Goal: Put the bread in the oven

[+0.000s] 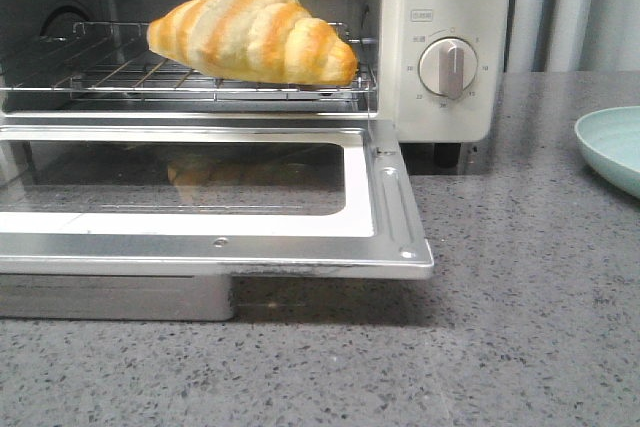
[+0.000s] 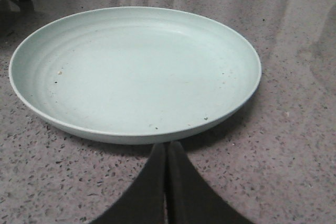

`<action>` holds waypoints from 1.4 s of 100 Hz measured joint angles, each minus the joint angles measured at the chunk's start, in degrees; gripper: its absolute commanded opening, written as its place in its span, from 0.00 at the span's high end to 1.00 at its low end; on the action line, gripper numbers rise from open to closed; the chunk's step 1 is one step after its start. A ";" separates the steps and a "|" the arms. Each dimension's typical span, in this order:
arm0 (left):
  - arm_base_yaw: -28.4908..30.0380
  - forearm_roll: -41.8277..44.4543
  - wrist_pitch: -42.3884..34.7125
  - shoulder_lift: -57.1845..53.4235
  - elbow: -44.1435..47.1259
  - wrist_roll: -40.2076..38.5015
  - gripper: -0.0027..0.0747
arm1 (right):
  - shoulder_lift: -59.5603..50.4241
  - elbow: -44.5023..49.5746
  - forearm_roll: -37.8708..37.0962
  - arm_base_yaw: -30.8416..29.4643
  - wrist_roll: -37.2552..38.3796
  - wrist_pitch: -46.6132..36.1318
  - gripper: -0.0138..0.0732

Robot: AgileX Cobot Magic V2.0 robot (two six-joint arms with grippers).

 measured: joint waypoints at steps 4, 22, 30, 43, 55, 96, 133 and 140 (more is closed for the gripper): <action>0.00 -0.72 1.54 0.00 0.00 0.10 0.99 | 0.00 0.00 0.00 0.00 0.00 0.00 0.93; 0.00 -2.46 7.58 0.00 0.00 0.10 0.99 | 0.00 0.00 0.00 0.00 0.00 0.00 0.93; 0.00 -2.59 7.57 0.00 0.00 -0.03 0.99 | 0.00 0.00 0.00 0.00 0.11 0.00 0.93; 0.00 -2.59 7.64 0.00 0.00 -1.78 0.99 | 0.00 0.00 0.00 0.00 0.11 0.00 0.93; -1.08 -1.55 7.69 0.00 0.00 -5.13 0.99 | 0.00 0.00 0.00 0.00 0.11 0.00 0.93; -4.01 1.21 7.69 0.00 0.00 -7.60 0.99 | 0.00 0.00 0.00 0.00 0.11 0.00 0.93; -4.01 1.90 7.69 0.00 0.00 -7.60 0.99 | 0.00 0.00 0.00 0.00 0.11 0.00 0.93; -4.01 1.91 7.69 0.00 0.00 -7.60 0.99 | 0.00 0.00 0.00 0.00 0.11 0.00 0.93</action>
